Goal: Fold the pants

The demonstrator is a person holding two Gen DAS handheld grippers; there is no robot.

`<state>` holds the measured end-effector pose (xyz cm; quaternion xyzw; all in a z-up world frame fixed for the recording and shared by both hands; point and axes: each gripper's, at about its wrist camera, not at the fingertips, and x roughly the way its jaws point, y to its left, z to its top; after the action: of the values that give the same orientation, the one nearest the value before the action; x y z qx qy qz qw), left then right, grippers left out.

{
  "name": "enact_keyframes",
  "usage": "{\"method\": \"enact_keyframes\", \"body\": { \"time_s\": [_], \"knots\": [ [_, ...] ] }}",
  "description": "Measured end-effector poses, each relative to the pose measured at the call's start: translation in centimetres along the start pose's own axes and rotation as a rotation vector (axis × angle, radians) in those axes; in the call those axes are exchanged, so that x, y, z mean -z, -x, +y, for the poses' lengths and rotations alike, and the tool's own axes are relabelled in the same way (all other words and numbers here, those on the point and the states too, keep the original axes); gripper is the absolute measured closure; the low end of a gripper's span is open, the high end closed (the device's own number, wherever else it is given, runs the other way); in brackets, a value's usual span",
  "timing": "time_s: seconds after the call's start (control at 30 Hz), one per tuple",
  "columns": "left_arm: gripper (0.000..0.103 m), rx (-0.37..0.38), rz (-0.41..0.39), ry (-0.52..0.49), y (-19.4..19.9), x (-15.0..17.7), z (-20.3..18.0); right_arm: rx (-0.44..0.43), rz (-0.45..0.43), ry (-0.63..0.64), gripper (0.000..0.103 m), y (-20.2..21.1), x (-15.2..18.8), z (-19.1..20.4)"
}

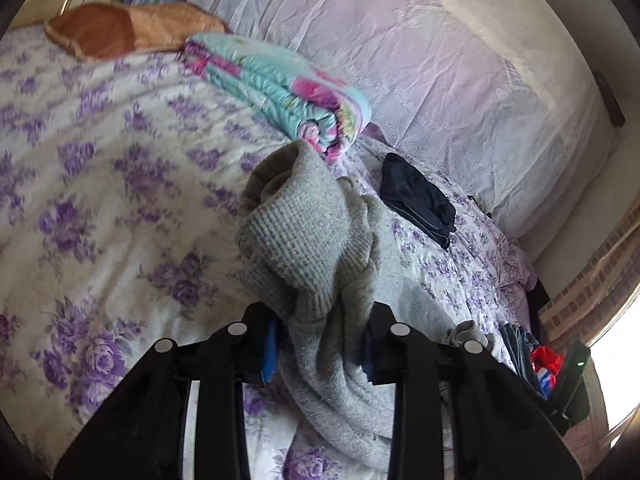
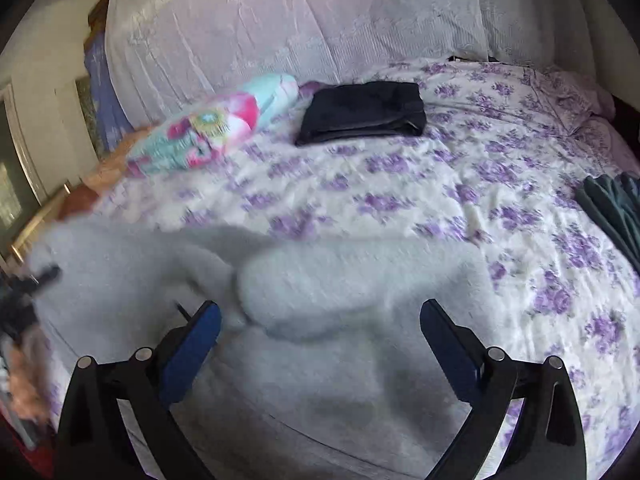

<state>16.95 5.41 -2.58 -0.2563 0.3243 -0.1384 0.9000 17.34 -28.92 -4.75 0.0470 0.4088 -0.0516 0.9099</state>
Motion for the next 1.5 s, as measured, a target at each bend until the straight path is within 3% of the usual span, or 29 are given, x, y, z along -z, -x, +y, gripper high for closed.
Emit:
{"method": "enact_keyframes", "body": {
  "time_s": [0.2,0.37,0.43,0.57,0.7,0.9,1.0,1.17,1.4,1.47,1.5],
  "knots": [
    [0.074,-0.006,-0.057,-0.102,1.9,-0.4,-3.8,-0.076,-0.141,-0.091,0.003,3.1,0.5,-1.9],
    [0.075,0.0,-0.123,-0.259,3.9,0.1,-9.0,-0.039,-0.145,-0.114,0.003,4.7,1.7,-5.0],
    [0.075,0.012,-0.151,-0.331,4.5,0.6,-11.8,-0.012,-0.148,-0.166,0.003,5.0,2.4,-7.2],
    [0.075,0.041,-0.172,-0.473,4.5,1.9,-18.1,-0.048,-0.187,-0.335,0.003,5.8,4.5,-11.6],
    [0.076,0.065,-0.167,-0.639,2.9,5.0,-24.9,-0.113,-0.241,-0.509,0.003,6.6,6.2,-15.7],
    [0.076,0.089,-0.058,-0.879,-3.5,14.6,-32.7,-0.207,-0.254,-0.649,0.003,6.3,8.2,-19.3],
    [0.077,0.057,-0.017,-0.959,-5.9,19.0,-33.5,-0.229,-0.285,-0.663,0.003,6.5,8.4,-19.5],
    [0.076,-0.049,-0.023,-1.159,-7.3,24.6,-33.2,-0.232,-0.29,-0.648,0.003,6.7,8.4,-19.5],
    [0.07,-0.058,-0.023,-1.231,-5.8,25.1,-32.6,-0.21,-0.29,-0.645,0.003,6.7,8.6,-19.6],
    [0.061,-0.041,-0.007,-1.213,-5.0,24.7,-32.1,-0.2,-0.284,-0.639,0.003,6.6,8.5,-19.5],
    [0.05,-0.013,0.016,-1.189,-4.5,24.3,-31.8,-0.197,-0.283,-0.638,0.003,6.6,8.5,-19.4]
  ]
}}
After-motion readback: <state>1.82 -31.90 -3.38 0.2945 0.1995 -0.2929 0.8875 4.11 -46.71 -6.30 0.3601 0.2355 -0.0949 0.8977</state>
